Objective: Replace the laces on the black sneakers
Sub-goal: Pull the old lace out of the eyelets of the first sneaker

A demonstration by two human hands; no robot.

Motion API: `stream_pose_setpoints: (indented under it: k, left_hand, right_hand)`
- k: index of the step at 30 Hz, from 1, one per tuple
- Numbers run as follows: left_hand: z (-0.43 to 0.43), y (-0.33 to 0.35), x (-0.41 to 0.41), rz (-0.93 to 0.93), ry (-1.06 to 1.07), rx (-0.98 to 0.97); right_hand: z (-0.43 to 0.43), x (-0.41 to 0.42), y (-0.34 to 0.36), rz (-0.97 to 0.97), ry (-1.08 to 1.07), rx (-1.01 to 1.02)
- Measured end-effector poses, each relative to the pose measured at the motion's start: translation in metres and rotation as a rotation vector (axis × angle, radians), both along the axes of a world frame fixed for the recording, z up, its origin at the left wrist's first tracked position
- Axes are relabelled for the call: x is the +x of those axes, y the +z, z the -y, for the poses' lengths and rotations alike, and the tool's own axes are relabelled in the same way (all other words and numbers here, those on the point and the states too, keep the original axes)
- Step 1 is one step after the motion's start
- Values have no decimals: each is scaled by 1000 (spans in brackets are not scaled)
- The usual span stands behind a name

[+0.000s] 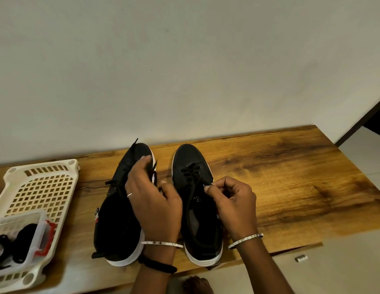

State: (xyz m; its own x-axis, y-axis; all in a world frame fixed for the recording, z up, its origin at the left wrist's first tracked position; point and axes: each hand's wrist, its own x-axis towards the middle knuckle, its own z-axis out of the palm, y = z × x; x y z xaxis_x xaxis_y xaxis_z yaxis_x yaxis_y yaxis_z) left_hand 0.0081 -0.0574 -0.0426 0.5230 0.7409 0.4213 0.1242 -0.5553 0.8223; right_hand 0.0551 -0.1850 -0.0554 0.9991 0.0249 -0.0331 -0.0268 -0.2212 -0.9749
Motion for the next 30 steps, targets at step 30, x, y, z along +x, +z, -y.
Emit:
stream_pose_setpoints:
  k: [30]
  left_hand:
    - [-5, -18, -15, -210, -262, 159]
  right_hand:
    - [-14, 4, -2, 25, -51, -13]
